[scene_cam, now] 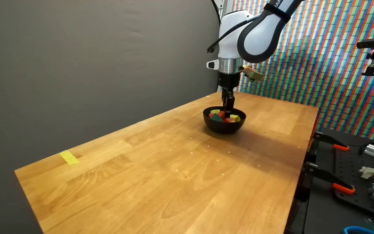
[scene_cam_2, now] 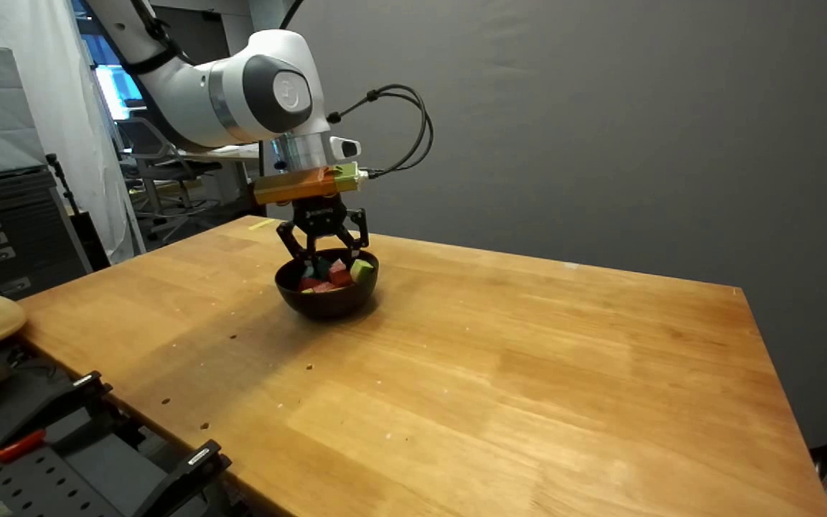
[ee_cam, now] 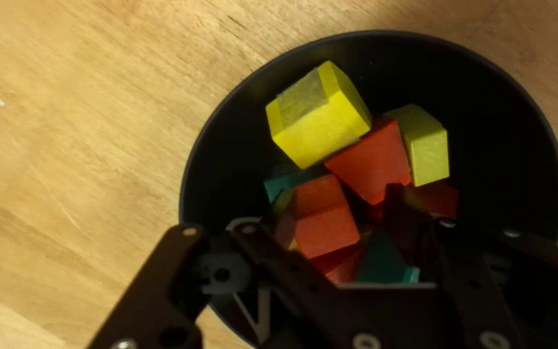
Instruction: Take the blocks in the bowl and put them on the table
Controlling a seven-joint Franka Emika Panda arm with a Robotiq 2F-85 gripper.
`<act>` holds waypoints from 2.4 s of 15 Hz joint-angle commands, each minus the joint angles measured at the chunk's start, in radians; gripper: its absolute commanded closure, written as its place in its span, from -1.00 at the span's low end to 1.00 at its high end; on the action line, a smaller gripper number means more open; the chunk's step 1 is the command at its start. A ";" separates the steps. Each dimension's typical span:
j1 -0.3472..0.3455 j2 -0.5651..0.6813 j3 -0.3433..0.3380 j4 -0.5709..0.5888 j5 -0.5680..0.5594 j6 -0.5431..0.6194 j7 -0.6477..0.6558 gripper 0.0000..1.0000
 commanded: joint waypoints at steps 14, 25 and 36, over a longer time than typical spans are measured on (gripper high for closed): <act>0.099 0.014 -0.060 -0.008 -0.221 0.037 0.190 0.97; 0.125 -0.050 -0.096 -0.014 -0.359 -0.034 0.303 -0.54; 0.087 0.069 -0.073 0.064 -0.304 -0.011 0.251 -1.00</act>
